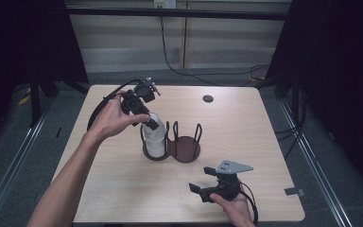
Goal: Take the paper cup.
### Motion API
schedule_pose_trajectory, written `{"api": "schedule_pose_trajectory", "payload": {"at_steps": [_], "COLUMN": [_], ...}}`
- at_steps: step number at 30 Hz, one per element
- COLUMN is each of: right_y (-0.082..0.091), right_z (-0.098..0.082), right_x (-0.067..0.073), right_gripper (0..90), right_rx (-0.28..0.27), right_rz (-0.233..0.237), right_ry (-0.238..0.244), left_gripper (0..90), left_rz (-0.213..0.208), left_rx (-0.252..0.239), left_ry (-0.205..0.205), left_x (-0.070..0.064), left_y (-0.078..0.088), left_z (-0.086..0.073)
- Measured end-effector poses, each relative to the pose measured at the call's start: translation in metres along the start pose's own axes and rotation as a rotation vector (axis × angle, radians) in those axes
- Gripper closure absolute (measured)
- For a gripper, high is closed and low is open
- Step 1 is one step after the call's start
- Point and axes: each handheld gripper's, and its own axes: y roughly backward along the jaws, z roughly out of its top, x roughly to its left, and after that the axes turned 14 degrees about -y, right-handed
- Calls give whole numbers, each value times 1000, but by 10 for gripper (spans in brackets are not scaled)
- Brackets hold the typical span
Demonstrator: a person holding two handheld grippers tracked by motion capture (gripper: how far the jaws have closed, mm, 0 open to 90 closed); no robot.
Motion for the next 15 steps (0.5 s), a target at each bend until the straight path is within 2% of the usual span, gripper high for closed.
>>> {"api": "schedule_pose_trajectory", "payload": {"at_steps": [10, 15], "right_y": [0, -1], "right_z": [0, 0], "right_x": [0, 0], "right_gripper": [133, 134], "right_rx": [1, 2], "right_rz": [-1, 0], "right_ry": [0, -1], "left_gripper": [368, 368], "left_rz": [10, 6], "left_rx": [-34, -76], "left_ry": [9, 24], "left_x": [-1, 0], "left_y": [9, 18], "left_z": [-3, -8]}}
